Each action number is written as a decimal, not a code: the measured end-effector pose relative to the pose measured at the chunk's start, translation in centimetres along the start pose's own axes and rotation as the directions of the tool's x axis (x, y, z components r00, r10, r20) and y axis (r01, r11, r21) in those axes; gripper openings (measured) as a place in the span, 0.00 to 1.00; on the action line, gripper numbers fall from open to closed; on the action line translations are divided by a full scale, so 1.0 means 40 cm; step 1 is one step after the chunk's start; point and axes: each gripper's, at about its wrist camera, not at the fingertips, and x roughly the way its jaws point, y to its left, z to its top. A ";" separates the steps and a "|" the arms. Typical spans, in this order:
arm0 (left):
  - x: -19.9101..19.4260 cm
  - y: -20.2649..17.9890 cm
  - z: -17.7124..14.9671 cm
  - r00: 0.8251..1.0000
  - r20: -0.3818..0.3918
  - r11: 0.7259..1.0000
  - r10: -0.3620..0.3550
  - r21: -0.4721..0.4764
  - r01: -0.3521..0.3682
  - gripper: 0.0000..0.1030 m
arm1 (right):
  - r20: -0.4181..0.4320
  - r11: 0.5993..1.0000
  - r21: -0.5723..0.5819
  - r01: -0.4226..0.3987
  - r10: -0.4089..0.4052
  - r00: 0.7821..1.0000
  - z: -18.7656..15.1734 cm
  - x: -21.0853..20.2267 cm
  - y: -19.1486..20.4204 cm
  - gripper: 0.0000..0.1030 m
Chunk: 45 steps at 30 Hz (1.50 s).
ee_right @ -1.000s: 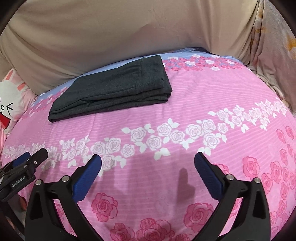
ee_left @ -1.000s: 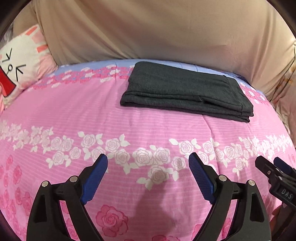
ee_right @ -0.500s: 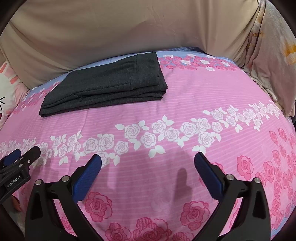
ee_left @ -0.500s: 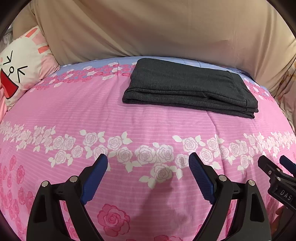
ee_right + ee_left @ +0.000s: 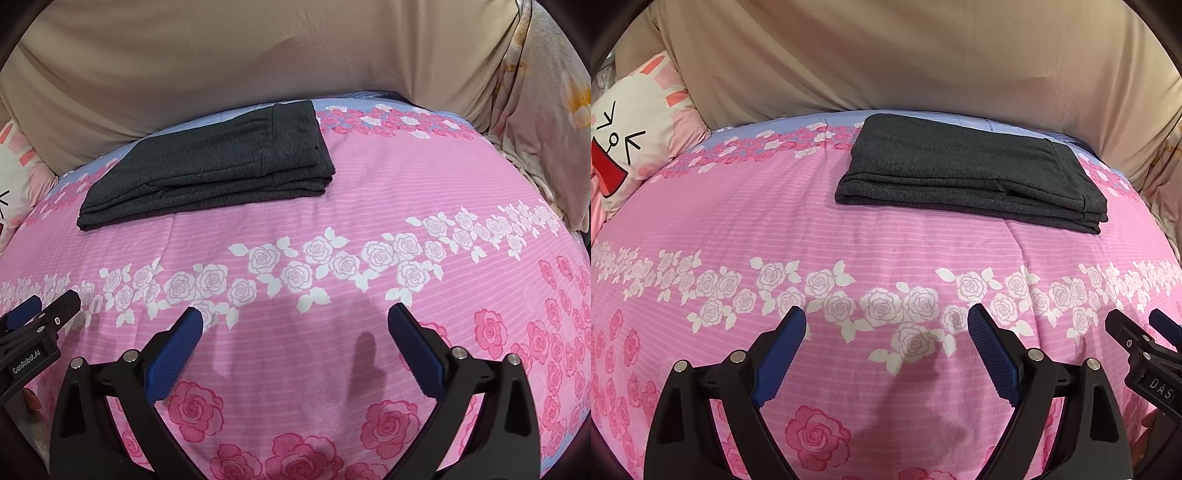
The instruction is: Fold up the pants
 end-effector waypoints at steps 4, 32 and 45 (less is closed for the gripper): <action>-0.001 -0.002 0.001 1.000 0.000 1.000 0.004 0.001 -0.004 0.84 | 0.000 1.000 -0.001 -0.001 0.001 1.000 0.000 0.000 -0.001 0.95; -0.005 -0.023 0.005 0.998 -0.002 0.995 0.066 0.075 -0.065 0.85 | -0.004 1.000 -0.005 0.000 0.000 1.000 -0.003 0.003 -0.002 0.95; -0.011 -0.033 0.004 0.997 0.006 0.994 0.075 0.085 -0.075 0.86 | -0.004 1.000 -0.006 -0.001 0.001 1.000 -0.004 0.003 -0.002 0.95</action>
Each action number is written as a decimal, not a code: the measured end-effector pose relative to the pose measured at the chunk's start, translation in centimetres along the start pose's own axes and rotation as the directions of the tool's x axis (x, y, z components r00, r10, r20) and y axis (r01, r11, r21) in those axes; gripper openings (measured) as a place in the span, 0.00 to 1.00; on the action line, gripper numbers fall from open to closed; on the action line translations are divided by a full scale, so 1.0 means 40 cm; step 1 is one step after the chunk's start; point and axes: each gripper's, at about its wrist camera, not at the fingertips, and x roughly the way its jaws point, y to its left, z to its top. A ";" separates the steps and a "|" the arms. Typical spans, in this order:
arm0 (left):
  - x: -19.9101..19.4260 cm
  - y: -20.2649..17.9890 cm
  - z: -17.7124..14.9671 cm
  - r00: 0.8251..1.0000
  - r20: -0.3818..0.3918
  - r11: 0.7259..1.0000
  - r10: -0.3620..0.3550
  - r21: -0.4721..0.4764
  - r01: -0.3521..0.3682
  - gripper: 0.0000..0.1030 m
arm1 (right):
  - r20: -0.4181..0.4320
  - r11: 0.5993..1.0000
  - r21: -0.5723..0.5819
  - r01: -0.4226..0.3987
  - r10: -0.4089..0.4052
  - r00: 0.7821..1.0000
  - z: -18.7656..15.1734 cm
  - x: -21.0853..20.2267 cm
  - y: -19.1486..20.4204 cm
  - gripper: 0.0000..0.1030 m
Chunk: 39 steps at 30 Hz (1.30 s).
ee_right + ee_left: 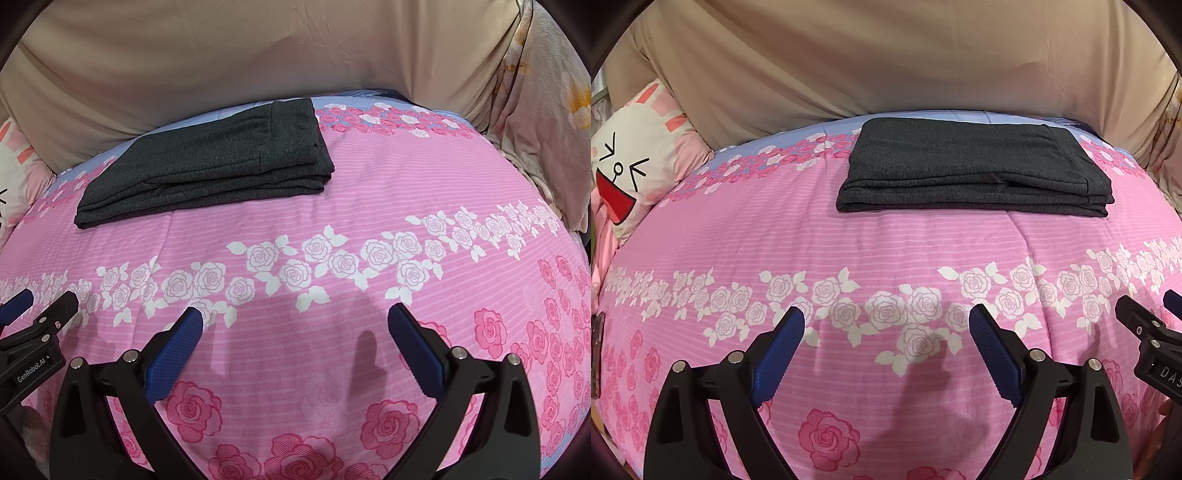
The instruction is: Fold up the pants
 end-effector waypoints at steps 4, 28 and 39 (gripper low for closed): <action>-0.002 -0.004 0.000 1.000 0.002 1.000 0.006 0.005 -0.006 0.86 | 0.000 1.000 0.000 0.000 0.000 1.000 -0.001 0.001 -0.001 0.95; -0.003 -0.005 0.000 1.000 0.002 1.000 0.007 0.004 -0.007 0.85 | -0.002 1.000 -0.003 -0.002 0.002 1.000 0.002 0.000 0.000 0.95; -0.003 -0.006 0.000 1.000 0.002 1.000 0.008 0.003 -0.008 0.86 | -0.002 1.000 -0.004 -0.002 0.002 1.000 0.001 0.001 -0.001 0.95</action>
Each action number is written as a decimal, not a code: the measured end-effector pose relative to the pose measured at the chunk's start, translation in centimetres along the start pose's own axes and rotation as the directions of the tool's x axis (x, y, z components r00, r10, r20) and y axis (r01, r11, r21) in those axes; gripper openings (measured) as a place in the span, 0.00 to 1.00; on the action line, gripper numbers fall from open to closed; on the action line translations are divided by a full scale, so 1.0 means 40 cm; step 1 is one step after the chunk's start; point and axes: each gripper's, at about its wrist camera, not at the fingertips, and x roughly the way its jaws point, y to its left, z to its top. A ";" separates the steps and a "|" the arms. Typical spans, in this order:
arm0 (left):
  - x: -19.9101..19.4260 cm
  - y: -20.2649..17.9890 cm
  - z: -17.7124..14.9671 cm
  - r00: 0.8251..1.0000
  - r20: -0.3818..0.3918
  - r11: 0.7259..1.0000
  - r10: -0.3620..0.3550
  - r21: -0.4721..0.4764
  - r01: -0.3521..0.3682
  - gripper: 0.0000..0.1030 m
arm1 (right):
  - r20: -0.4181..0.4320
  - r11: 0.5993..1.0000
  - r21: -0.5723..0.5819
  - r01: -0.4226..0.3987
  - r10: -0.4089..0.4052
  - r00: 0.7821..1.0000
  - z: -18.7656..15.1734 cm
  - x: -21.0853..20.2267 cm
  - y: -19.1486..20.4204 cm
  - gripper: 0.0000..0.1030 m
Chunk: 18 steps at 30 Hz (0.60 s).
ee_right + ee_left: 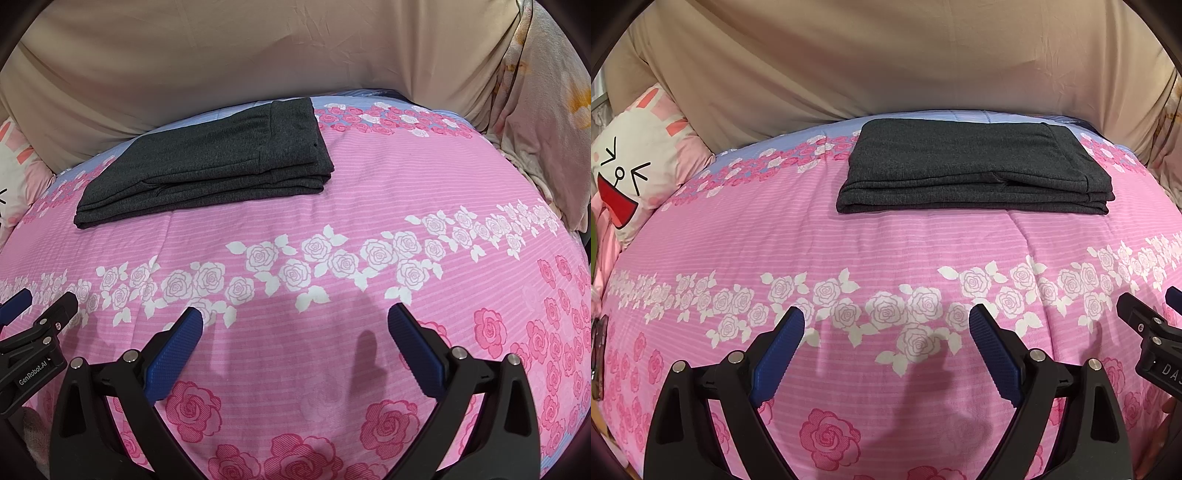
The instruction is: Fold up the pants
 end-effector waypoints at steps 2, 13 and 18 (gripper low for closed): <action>0.000 -0.001 0.000 1.000 -0.001 1.000 -0.002 0.003 0.002 0.85 | 0.000 1.000 0.000 0.000 0.000 1.000 0.000 0.000 0.000 0.95; -0.035 0.026 -0.001 0.996 0.058 0.998 -0.061 -0.024 0.063 0.85 | -0.005 1.000 -0.002 0.008 -0.008 1.000 -0.003 0.001 0.001 0.95; -0.026 0.015 0.000 0.998 0.043 0.999 0.037 -0.014 -0.036 0.85 | -0.005 1.000 -0.003 0.007 -0.007 1.000 -0.002 0.002 0.002 0.95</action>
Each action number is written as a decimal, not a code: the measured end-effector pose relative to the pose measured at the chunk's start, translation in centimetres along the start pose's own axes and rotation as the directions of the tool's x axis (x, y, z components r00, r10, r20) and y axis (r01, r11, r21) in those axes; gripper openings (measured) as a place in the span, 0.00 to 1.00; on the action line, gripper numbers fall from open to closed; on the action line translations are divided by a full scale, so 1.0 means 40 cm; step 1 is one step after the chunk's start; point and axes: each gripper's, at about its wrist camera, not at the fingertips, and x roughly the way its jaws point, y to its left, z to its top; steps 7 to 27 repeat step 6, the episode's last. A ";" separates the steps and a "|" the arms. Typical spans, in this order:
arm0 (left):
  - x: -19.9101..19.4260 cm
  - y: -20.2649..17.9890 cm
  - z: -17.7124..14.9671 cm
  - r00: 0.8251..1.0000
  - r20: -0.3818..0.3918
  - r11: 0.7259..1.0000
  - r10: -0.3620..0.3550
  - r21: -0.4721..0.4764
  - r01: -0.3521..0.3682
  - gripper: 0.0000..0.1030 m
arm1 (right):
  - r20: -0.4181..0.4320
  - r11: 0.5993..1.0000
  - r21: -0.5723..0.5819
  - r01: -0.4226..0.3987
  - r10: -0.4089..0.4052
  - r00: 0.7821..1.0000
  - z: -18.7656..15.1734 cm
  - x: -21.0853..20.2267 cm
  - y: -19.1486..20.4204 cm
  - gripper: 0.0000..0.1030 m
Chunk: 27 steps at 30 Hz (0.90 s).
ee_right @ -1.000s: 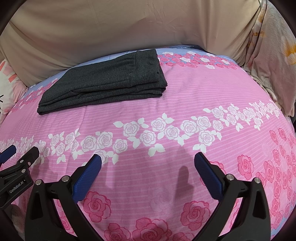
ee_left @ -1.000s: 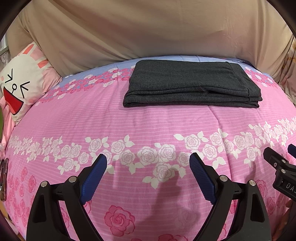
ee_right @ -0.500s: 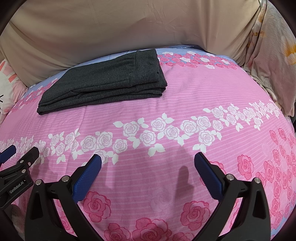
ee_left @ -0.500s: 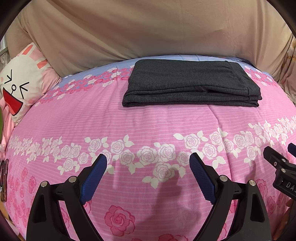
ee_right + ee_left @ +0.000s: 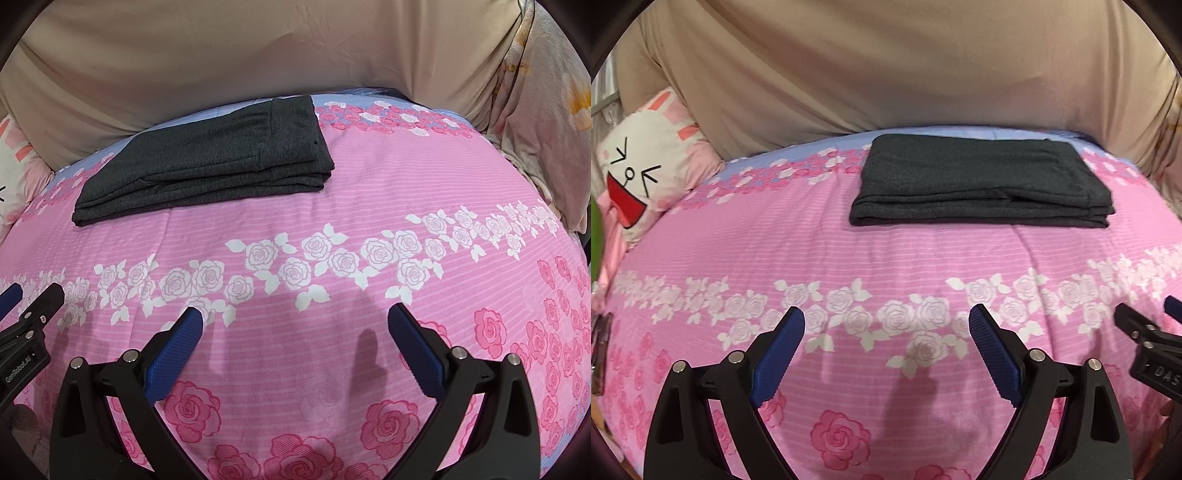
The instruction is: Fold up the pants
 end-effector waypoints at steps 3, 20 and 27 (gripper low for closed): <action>-0.003 -0.007 -0.003 1.000 0.005 1.000 0.006 0.012 -0.006 0.85 | 0.000 1.000 -0.001 -0.001 0.001 1.000 0.000 0.001 0.000 0.95; 0.001 -0.011 -0.004 1.000 -0.002 1.000 0.004 0.027 -0.004 0.85 | 0.000 1.000 -0.002 -0.002 0.002 1.000 -0.001 0.001 -0.002 0.95; 0.001 -0.011 -0.004 1.000 -0.002 1.000 0.004 0.027 -0.004 0.85 | 0.000 1.000 -0.002 -0.002 0.002 1.000 -0.001 0.001 -0.002 0.95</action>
